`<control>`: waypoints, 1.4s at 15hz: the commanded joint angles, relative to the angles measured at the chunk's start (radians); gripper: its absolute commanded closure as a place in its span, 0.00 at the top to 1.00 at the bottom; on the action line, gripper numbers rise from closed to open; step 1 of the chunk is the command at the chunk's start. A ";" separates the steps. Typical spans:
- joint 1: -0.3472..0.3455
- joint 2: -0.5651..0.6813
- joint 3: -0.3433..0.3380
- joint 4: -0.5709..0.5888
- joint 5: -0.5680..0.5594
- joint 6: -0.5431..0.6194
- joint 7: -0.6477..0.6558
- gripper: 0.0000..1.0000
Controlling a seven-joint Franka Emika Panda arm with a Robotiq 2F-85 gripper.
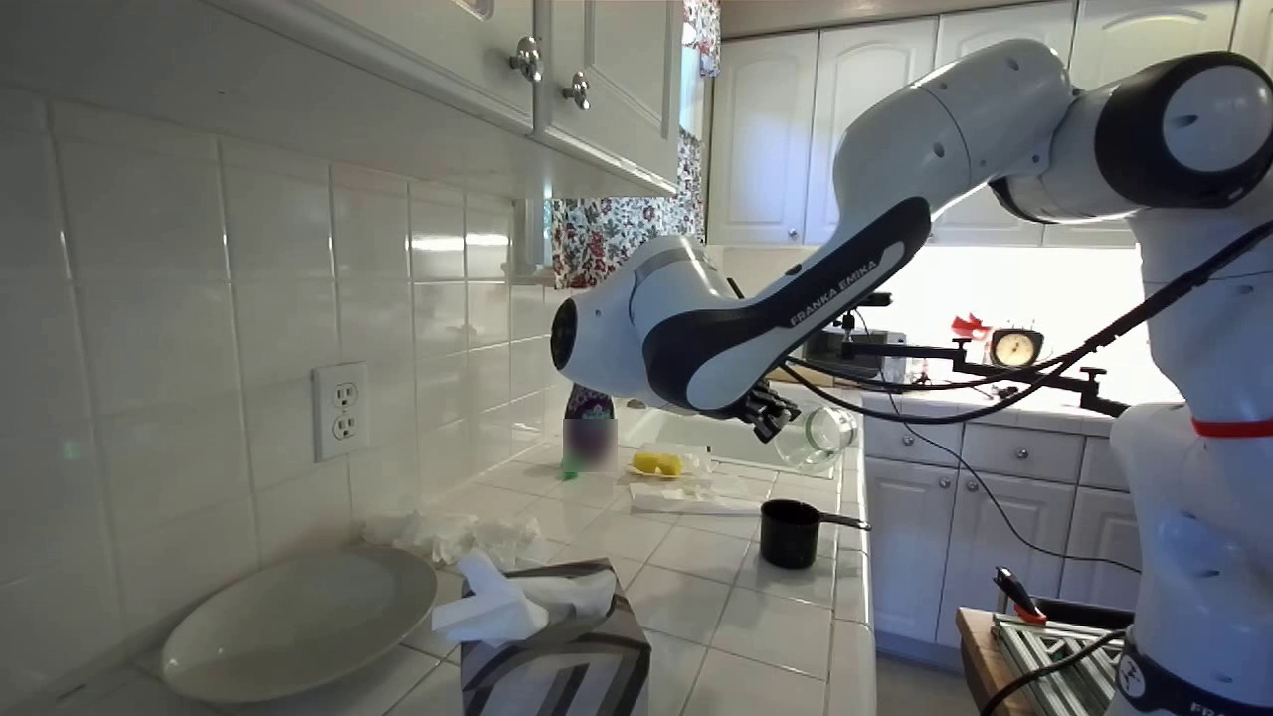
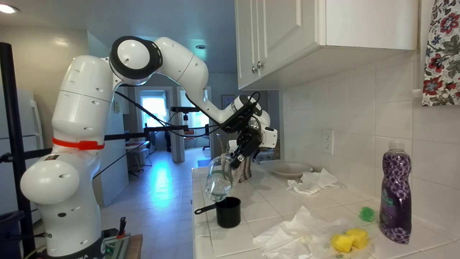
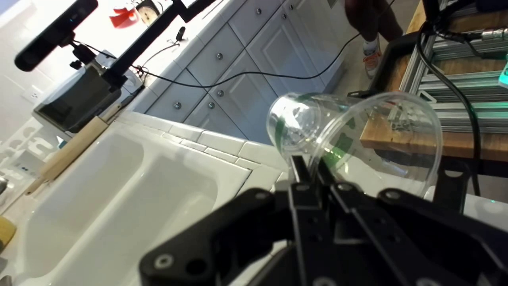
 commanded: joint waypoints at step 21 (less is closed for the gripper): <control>0.004 0.039 0.012 0.067 -0.018 -0.033 0.032 0.02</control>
